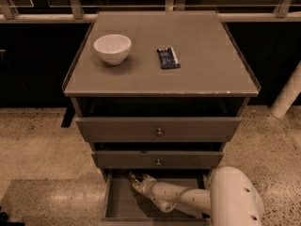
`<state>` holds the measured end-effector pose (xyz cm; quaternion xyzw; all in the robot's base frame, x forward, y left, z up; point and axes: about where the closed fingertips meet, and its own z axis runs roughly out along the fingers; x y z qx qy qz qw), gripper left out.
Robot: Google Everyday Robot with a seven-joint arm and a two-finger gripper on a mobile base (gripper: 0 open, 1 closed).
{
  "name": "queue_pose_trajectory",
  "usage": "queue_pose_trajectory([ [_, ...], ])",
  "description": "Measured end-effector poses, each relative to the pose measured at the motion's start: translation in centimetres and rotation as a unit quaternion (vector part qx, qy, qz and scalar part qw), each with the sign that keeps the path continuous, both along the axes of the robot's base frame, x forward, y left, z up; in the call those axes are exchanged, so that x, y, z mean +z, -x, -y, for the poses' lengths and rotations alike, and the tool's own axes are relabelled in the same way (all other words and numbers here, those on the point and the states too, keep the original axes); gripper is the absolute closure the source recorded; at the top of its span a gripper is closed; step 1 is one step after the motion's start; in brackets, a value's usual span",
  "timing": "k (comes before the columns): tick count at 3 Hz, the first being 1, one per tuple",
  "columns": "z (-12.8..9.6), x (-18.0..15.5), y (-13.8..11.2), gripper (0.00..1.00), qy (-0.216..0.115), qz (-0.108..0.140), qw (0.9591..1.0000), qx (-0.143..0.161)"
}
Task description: Pick orange can from bottom drawer and place on counter
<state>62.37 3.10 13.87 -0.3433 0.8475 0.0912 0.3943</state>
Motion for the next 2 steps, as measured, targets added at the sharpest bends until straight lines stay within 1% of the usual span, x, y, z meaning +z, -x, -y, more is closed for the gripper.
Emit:
queue_pose_trajectory([
  [1,0.0,0.5,0.2,1.0,-0.002,0.009,1.0,-0.001],
  [2,0.6,2.5,1.3,1.0,0.001,0.049,0.9987,-0.016],
])
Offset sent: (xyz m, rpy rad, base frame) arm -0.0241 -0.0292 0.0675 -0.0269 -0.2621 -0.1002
